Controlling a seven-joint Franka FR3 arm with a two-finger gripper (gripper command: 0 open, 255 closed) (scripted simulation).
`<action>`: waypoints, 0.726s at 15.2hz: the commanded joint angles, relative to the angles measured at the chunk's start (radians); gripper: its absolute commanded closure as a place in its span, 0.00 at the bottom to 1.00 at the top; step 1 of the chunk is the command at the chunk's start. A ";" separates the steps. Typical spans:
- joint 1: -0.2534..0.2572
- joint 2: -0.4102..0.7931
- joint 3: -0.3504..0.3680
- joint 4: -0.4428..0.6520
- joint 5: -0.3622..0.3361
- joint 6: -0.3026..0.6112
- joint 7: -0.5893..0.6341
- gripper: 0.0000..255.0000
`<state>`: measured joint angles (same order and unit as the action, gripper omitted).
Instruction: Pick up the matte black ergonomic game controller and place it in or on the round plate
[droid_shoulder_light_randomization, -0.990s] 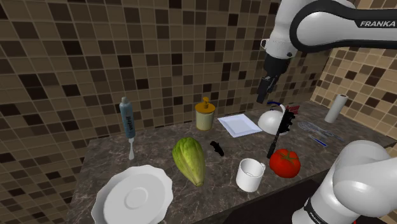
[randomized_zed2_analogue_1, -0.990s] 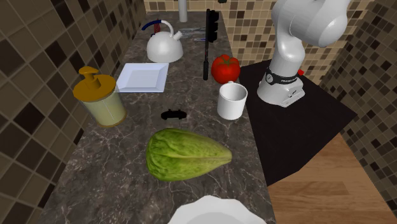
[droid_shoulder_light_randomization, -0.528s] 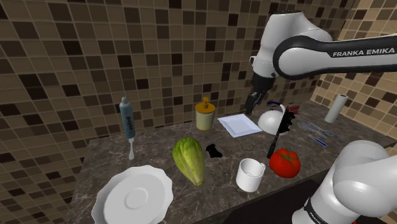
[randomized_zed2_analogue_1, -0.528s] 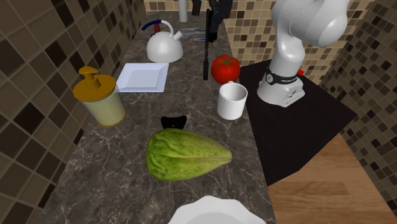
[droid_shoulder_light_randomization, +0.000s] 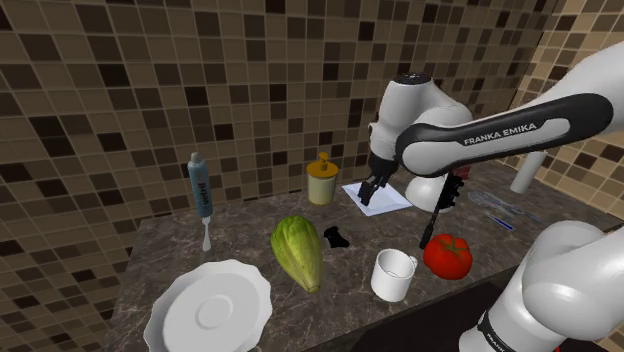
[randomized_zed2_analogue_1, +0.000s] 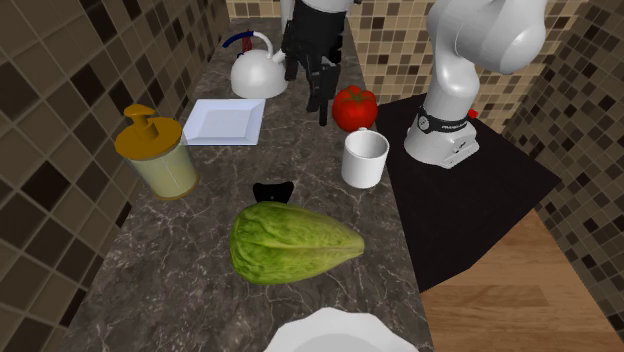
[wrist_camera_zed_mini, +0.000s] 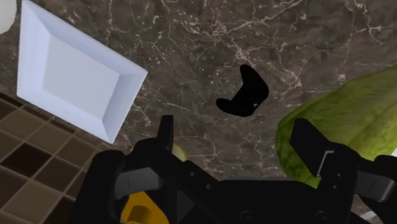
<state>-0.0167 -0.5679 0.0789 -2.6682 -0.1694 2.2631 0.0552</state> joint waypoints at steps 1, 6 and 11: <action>-0.011 0.070 0.023 -0.012 -0.022 0.094 0.044 0.00; -0.072 0.272 0.093 -0.006 -0.132 0.305 0.187 0.00; -0.164 0.503 0.166 0.065 -0.391 0.459 0.440 0.00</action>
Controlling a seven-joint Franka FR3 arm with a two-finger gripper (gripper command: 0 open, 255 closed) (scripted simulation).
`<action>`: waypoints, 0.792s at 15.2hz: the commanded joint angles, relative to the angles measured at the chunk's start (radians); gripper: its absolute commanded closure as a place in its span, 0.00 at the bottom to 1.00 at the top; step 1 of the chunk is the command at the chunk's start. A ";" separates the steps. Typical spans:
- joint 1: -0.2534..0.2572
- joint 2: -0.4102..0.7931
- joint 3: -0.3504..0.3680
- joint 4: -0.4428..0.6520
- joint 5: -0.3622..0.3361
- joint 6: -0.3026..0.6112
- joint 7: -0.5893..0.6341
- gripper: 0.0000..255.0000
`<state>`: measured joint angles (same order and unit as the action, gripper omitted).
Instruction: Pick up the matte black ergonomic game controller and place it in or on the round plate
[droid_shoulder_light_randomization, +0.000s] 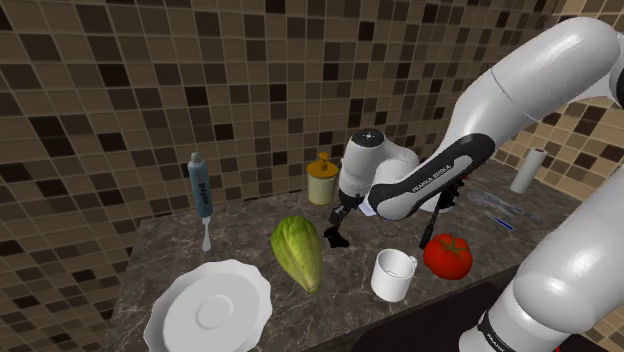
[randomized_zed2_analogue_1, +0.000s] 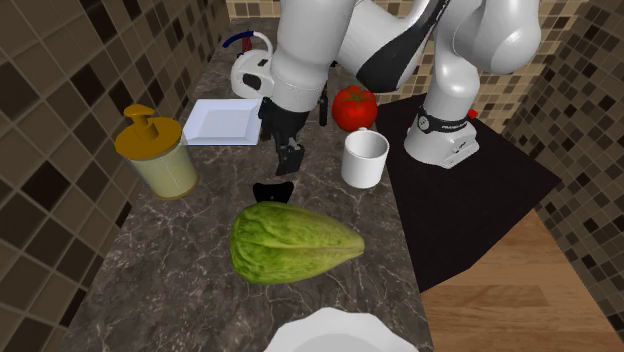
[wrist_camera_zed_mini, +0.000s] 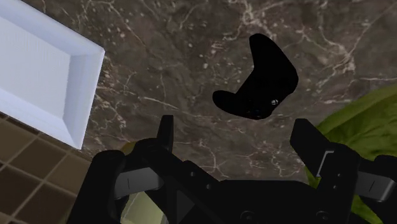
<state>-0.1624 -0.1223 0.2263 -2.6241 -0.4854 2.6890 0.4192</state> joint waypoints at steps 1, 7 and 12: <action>-0.032 0.106 0.025 0.044 -0.148 0.051 0.143 0.00; -0.036 0.212 -0.005 0.085 -0.302 0.097 0.263 0.00; -0.033 0.256 -0.024 0.105 -0.366 0.114 0.312 0.00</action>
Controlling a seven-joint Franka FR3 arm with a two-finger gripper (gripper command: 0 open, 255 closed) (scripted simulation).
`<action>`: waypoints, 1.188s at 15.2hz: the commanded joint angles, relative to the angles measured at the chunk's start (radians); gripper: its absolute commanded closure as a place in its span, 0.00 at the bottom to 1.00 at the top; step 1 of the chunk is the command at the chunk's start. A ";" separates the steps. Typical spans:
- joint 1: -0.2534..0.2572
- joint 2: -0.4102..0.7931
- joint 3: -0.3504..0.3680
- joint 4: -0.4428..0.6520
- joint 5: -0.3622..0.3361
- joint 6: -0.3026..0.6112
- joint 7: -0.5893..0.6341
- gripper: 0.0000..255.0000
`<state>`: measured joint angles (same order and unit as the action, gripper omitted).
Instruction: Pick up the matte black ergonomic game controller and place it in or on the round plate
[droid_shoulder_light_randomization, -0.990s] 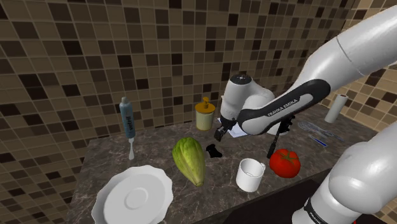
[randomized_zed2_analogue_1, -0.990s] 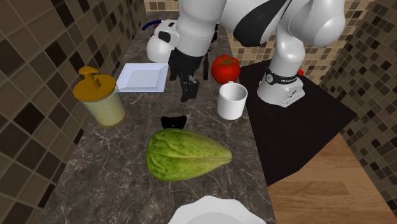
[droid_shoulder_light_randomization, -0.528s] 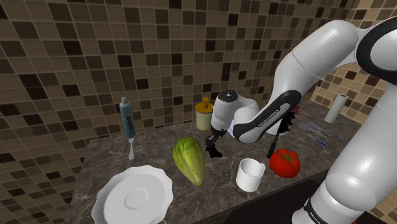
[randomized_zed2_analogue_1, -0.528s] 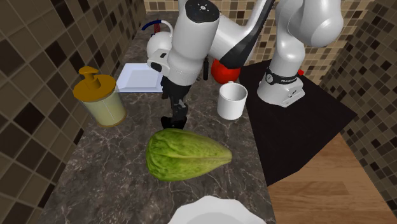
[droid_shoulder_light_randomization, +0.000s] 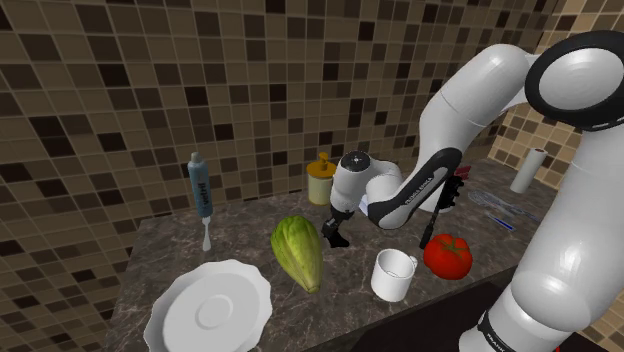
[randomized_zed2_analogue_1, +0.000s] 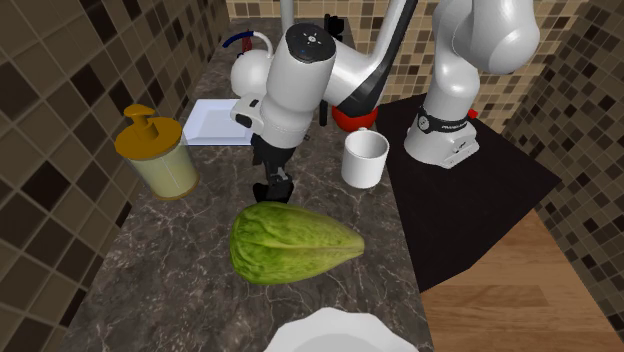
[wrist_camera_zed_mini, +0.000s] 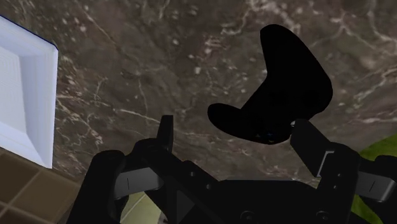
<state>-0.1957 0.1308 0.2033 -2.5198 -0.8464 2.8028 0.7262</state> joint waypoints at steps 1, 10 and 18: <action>0.001 0.003 -0.001 0.001 -0.005 0.001 0.004 0.00; 0.001 0.001 0.003 0.004 0.009 -0.005 -0.006 1.00; -0.007 -0.042 0.018 -0.011 0.076 -0.022 -0.066 1.00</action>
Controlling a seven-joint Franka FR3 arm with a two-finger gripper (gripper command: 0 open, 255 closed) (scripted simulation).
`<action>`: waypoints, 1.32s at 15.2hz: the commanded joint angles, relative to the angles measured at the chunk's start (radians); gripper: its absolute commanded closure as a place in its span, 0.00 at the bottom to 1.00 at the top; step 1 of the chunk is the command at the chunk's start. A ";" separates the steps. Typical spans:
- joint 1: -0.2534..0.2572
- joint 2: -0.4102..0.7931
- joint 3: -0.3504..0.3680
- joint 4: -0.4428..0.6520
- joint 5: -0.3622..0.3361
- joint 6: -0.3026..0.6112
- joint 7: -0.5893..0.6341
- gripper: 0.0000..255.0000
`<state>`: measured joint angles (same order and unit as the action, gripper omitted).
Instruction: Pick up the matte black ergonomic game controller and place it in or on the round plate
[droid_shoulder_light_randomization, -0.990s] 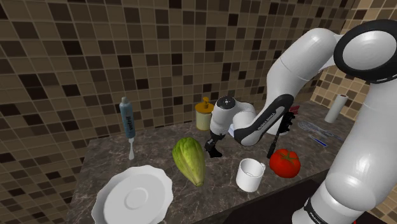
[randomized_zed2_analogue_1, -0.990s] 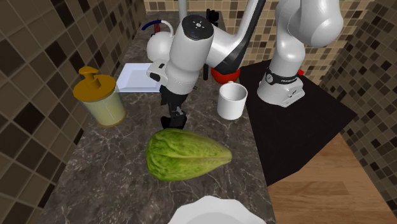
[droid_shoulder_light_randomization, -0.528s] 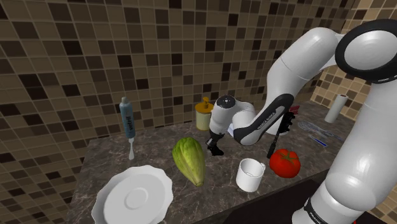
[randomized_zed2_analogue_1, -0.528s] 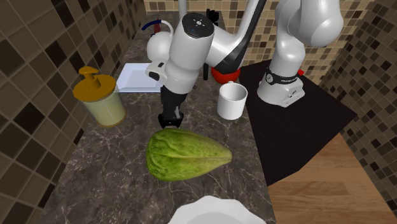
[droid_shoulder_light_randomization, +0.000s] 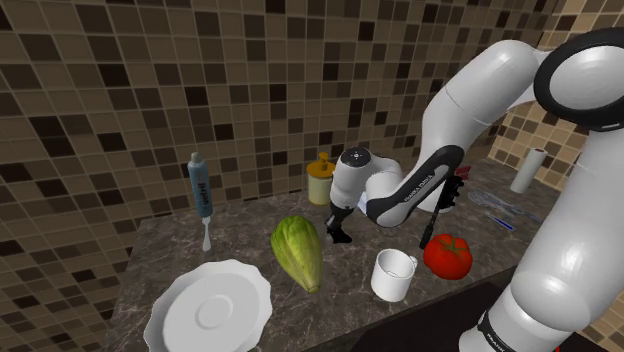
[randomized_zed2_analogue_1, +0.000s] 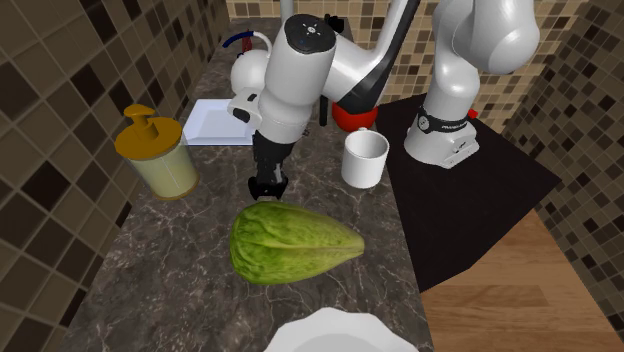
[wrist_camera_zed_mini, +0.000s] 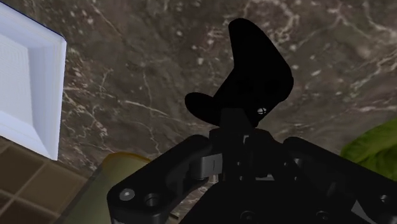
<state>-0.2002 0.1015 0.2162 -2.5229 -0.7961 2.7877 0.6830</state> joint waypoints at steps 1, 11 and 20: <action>0.000 0.000 0.000 0.000 0.000 0.000 0.000 1.00; -0.014 0.019 -0.062 -0.106 -0.207 0.216 0.231 0.00; 0.008 0.071 -0.098 -0.070 -0.311 0.227 0.321 0.00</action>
<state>-0.1924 0.1727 0.1182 -2.5927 -1.1069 3.0149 1.0035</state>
